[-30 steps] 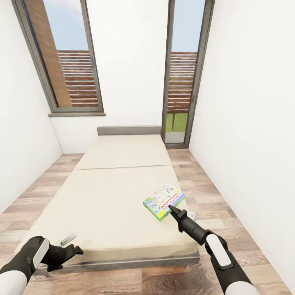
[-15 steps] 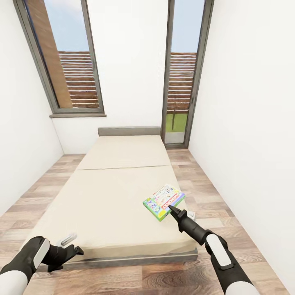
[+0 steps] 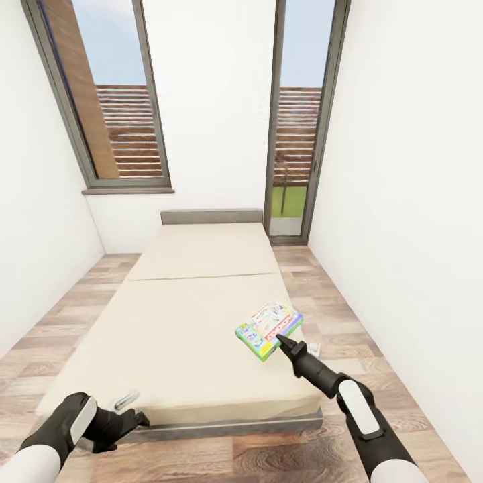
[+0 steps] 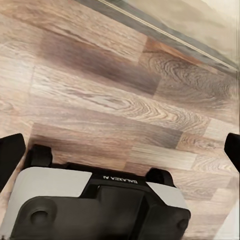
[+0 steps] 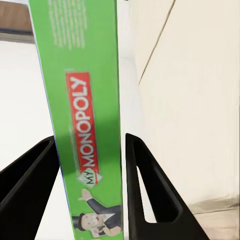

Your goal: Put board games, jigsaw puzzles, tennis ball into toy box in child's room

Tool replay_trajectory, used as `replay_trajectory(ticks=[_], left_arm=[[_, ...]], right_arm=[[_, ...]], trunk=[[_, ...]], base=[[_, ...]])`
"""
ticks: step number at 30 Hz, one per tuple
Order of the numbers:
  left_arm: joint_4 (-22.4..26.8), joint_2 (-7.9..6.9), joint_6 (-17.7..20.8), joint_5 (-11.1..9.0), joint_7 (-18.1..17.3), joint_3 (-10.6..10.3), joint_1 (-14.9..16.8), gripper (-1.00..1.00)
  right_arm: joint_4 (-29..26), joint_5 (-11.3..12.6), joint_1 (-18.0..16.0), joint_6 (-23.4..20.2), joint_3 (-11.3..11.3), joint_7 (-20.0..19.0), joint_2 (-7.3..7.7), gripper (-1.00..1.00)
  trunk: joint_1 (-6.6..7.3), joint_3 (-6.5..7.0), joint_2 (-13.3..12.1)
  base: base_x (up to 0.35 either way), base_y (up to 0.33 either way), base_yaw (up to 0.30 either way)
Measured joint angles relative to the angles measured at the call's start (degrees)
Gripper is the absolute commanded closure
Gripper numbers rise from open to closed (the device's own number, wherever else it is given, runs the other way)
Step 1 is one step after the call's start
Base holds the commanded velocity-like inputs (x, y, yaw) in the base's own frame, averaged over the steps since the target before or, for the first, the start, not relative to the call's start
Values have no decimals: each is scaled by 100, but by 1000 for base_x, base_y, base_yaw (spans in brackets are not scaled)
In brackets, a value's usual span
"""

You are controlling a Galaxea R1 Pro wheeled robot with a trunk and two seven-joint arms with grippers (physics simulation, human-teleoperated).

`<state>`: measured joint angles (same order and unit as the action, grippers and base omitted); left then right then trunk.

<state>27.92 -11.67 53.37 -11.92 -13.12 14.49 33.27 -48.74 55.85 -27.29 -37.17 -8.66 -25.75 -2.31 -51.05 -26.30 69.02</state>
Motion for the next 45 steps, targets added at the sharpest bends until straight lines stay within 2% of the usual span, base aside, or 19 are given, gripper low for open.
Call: replay_trajectory(ticks=[3, 5, 9, 29, 37, 41, 43, 45], left_arm=[[-128, 172, -92, 40, 16, -11, 1, -100], [-226, 318, -293, 145, 75, -15, -1, -100], [-404, 431, -451, 304, 199, -12, 1, -100], [-459, 462, -495, 351, 240, -10, 1, -100], [-472, 466, -580, 392, 255, -16, 1, -100], [-785, 461, -1210, 652, 515, -17, -5, -100], [-1203, 438, -1715, 845, 782, -13, -6, -100], [-1487, 426, -2116, 921, 956, -14, -7, -100]], right_arm=[[-18, -185, -10, -14, 7, -2, 17, 100], [-25, -319, -13, -31, 12, -36, 28, 100], [-30, -399, 11, -16, 19, -64, 24, 100], [-30, -425, 18, 99, 21, -15, -32, 100], [-30, -426, 18, 104, 26, -35, -3, 100], [-30, -426, 18, 105, 29, -37, 7, 100], [-30, -425, 18, 106, 30, -37, 10, 100], [-30, -429, 18, 110, 30, -35, 10, 100]], trunk=[[66, 54, -120], [108, 90, -200], [196, 162, -361], [637, 521, -1164], [813, 665, -1485], [901, 737, -1646], [945, 773, -1726], [989, 809, -1806]], base=[[-26, 2, 0], [-173, 31, 0], [-134, 22, 0], [-7, 1, 0], [0, 0, 0], [0, 0, 0], [0, 0, 0], [0, 0, 0]])
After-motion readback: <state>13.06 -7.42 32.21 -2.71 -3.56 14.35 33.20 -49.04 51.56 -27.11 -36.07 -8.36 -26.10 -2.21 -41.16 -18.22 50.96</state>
